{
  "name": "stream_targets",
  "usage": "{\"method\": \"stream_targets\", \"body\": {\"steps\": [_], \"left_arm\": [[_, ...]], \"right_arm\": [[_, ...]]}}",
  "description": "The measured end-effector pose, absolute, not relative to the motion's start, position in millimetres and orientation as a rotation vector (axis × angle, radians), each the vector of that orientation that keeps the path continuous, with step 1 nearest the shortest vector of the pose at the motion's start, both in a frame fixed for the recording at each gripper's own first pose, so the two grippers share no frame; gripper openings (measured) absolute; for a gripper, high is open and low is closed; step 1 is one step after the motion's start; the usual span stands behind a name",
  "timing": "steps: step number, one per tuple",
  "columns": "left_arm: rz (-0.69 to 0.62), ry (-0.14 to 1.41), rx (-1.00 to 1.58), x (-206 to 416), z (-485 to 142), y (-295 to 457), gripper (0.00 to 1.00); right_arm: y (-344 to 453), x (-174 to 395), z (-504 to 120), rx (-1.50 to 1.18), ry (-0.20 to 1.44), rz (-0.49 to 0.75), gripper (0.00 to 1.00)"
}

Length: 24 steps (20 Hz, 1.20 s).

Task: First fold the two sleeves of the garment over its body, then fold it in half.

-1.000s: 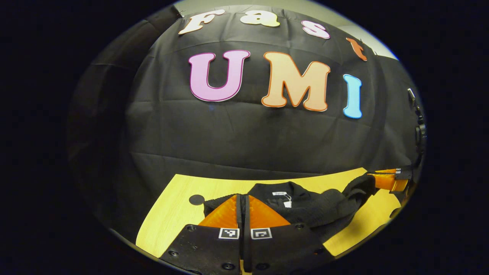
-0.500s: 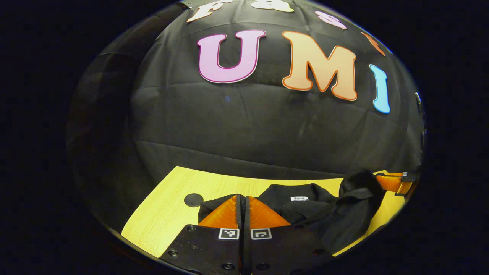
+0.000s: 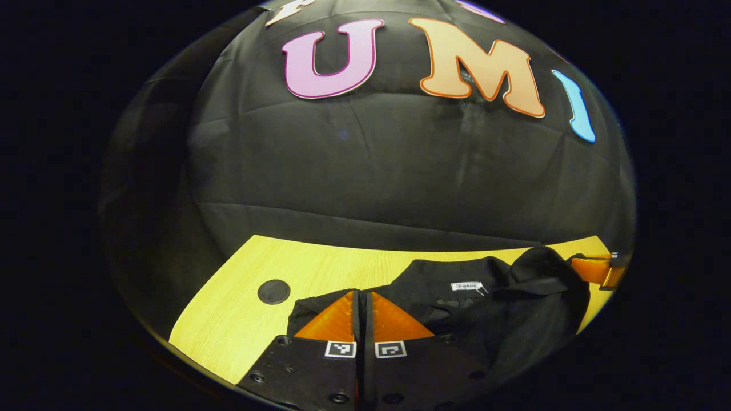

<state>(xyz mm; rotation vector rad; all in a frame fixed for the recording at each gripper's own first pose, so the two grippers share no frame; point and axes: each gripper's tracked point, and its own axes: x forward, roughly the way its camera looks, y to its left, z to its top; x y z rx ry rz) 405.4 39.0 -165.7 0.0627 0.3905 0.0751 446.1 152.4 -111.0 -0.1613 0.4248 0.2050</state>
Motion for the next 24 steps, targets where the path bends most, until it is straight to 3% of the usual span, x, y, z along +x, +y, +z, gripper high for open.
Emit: {"method": "stream_targets", "body": {"steps": [3,4,7,11,12,18,24], "left_arm": [[0.063,0.388,0.053,406,-166,36,0.04],[0.067,0.390,0.057,405,-167,37,0.06],[0.051,0.402,0.054,403,-167,33,0.23],[0.028,0.399,0.042,396,-154,26,0.95],[0.033,0.393,0.048,393,-151,27,0.96],[0.032,0.305,0.027,364,-100,28,0.97],[0.016,0.208,0.032,293,-38,39,0.97]], "right_arm": [[156,443,-114,-0.152,0.438,0.219,0.10],[157,443,-115,-0.154,0.439,0.220,0.24],[155,443,-116,-0.179,0.436,0.211,0.34],[153,437,-105,-0.202,0.417,0.201,0.87],[155,434,-101,-0.195,0.406,0.208,1.00],[162,396,-59,-0.170,0.310,0.229,0.99],[156,313,-20,-0.213,0.213,0.223,0.99]]}}
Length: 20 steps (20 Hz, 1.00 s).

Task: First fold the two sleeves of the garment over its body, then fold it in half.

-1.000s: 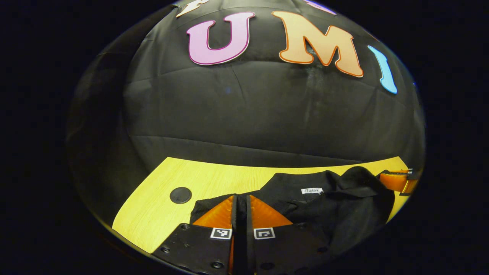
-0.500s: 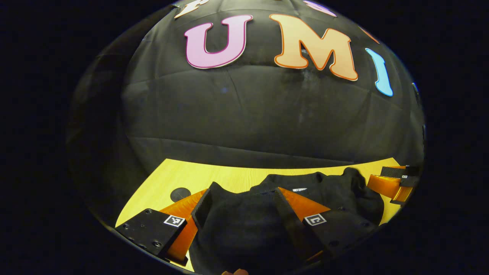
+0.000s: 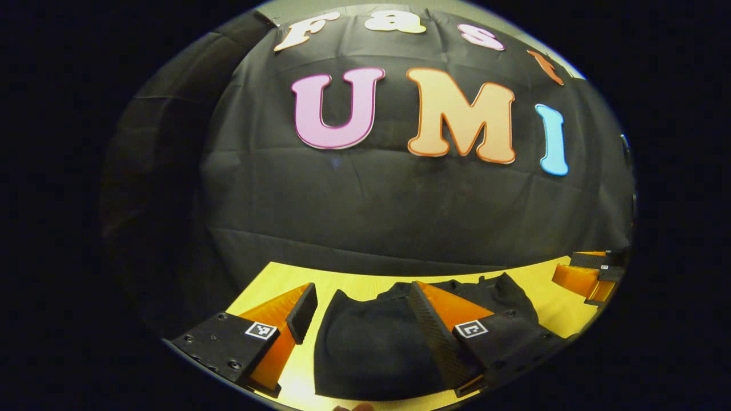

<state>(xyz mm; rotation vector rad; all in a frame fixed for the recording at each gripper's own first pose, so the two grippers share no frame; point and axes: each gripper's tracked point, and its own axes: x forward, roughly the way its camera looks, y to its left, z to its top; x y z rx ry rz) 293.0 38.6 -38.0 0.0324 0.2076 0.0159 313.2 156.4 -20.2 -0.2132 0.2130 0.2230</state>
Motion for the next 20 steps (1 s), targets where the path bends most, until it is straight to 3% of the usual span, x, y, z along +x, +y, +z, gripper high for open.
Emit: {"method": "stream_targets", "body": {"steps": [6,7,13,20], "left_arm": [[-0.007,0.077,0.028,211,10,47,0.95],[-0.014,0.067,0.024,198,16,46,0.95],[-0.039,0.069,0.034,123,10,47,0.95],[-0.096,0.135,0.041,65,-23,34,0.95]], "right_arm": [[165,212,21,-0.242,0.041,0.213,1.00],[167,196,24,-0.242,0.020,0.210,0.96],[168,98,9,-0.161,-0.067,0.177,0.96],[172,44,-62,-0.104,0.090,0.205,0.96]]}}
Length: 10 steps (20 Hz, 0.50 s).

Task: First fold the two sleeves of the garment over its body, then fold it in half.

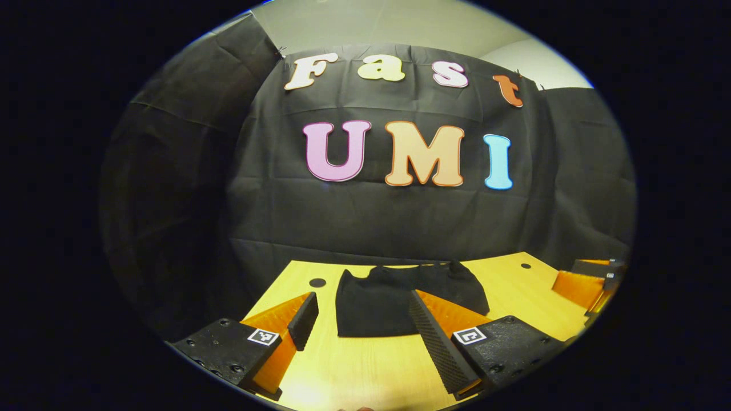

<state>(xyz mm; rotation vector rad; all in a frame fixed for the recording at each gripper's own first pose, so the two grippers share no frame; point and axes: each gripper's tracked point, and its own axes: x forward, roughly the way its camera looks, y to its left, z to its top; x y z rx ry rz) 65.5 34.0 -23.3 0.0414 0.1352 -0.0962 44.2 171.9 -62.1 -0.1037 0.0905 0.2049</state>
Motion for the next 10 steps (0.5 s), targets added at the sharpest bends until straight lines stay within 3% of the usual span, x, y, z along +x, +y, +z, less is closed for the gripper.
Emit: {"method": "stream_targets", "body": {"steps": [10], "left_arm": [[-0.146,0.186,0.040,45,-41,30,0.95]], "right_arm": [[183,22,-78,-0.130,0.111,0.215,0.98]]}}
